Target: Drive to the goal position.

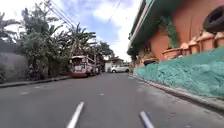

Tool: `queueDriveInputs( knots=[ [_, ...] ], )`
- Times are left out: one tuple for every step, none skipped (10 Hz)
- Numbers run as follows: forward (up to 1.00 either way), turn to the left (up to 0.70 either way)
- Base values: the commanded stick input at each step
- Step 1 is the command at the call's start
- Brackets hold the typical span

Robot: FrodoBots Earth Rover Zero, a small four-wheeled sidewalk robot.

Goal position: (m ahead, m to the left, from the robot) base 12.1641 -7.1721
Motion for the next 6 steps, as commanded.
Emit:
queueDriveInputs(
  knots=[
    [0.70, 0.00],
    [0.70, 0.00],
    [0.70, 0.00],
    [0.70, 0.00],
    [0.70, -0.24],
    [0.70, -0.35]
  ],
)
